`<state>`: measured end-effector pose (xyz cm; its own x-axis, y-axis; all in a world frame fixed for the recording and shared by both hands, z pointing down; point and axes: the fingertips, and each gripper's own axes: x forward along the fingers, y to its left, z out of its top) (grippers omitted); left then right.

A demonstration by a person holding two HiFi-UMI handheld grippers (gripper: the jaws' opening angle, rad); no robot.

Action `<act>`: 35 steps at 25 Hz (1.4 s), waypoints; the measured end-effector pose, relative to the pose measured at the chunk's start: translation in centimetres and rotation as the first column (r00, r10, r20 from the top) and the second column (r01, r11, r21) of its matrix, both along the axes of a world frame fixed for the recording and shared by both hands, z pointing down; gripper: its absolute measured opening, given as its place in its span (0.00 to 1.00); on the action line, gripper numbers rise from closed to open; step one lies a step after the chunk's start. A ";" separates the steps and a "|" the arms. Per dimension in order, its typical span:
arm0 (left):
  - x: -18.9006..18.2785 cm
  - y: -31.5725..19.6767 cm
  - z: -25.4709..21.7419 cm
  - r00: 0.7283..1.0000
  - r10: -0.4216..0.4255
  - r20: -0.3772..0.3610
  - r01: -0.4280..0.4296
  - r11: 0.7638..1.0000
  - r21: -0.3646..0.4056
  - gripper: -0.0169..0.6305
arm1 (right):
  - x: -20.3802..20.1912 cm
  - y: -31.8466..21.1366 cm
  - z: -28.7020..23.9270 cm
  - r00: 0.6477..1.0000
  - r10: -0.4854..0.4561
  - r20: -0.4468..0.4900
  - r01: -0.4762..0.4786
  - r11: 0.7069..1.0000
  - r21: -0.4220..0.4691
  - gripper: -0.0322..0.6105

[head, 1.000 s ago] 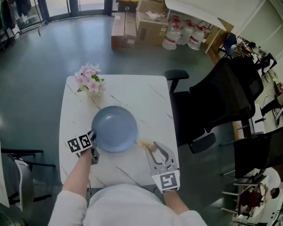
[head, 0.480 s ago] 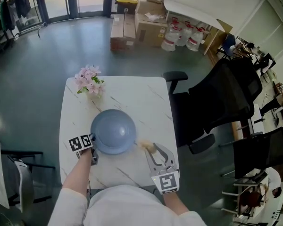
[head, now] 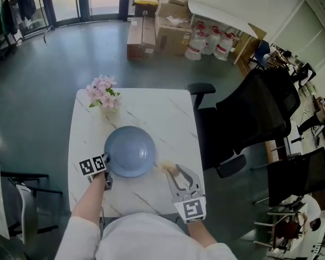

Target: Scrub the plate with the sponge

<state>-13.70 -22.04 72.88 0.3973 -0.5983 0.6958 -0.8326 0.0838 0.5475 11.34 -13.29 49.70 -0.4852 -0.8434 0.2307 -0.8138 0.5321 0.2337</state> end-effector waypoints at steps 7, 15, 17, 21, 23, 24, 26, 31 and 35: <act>-0.7 0.6 -0.2 1.000 -0.012 -0.009 0.013 1.000 0.026 0.31 | -0.7 -0.2 0.0 1.000 -0.023 0.017 0.023 1.000 0.007 0.26; -1.4 0.3 -4.8 0.999 0.016 0.047 -0.025 0.976 0.218 0.33 | -1.4 -0.7 -0.9 0.997 -0.048 0.052 0.047 0.998 0.031 0.26; -1.3 0.2 -6.7 0.997 0.028 0.070 -0.047 0.956 0.289 0.33 | -1.7 -0.9 -1.4 0.996 -0.055 0.076 0.052 0.998 0.037 0.26; 0.1 1.1 -11.4 0.988 0.078 0.134 -0.128 0.894 0.429 0.33 | -2.2 -1.1 -2.2 0.993 -0.072 0.099 0.066 0.996 0.058 0.26; 0.7 1.7 -13.7 0.984 0.101 0.149 -0.162 0.856 0.492 0.33 | -2.5 -1.2 -2.7 0.992 -0.084 0.099 0.077 0.994 0.077 0.26; 1.2 2.0 -14.8 0.979 0.118 0.165 -0.188 0.835 0.517 0.33 | -2.6 -1.2 -3.0 0.991 -0.089 0.099 0.080 0.993 0.089 0.26; 2.1 2.9 -16.8 0.965 0.155 0.211 -0.249 0.797 0.551 0.33 | -2.7 -1.2 -3.8 0.990 -0.097 0.102 0.086 0.990 0.110 0.26; 3.0 5.3 -21.6 0.954 0.141 0.263 -0.283 0.711 0.644 0.20 | -3.1 -0.8 -5.3 0.984 -0.113 0.134 0.095 0.986 0.136 0.26; 2.7 7.4 -24.6 0.964 0.096 0.248 -0.249 0.659 0.710 0.13 | -3.0 -0.4 -6.0 0.980 -0.117 0.163 0.094 0.985 0.145 0.26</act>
<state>-10.95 -14.62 48.27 0.4654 -0.8752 0.1324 -0.8756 -0.4333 0.2136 8.36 -13.71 43.72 -0.5953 -0.8031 0.0241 -0.7888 0.5899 0.1729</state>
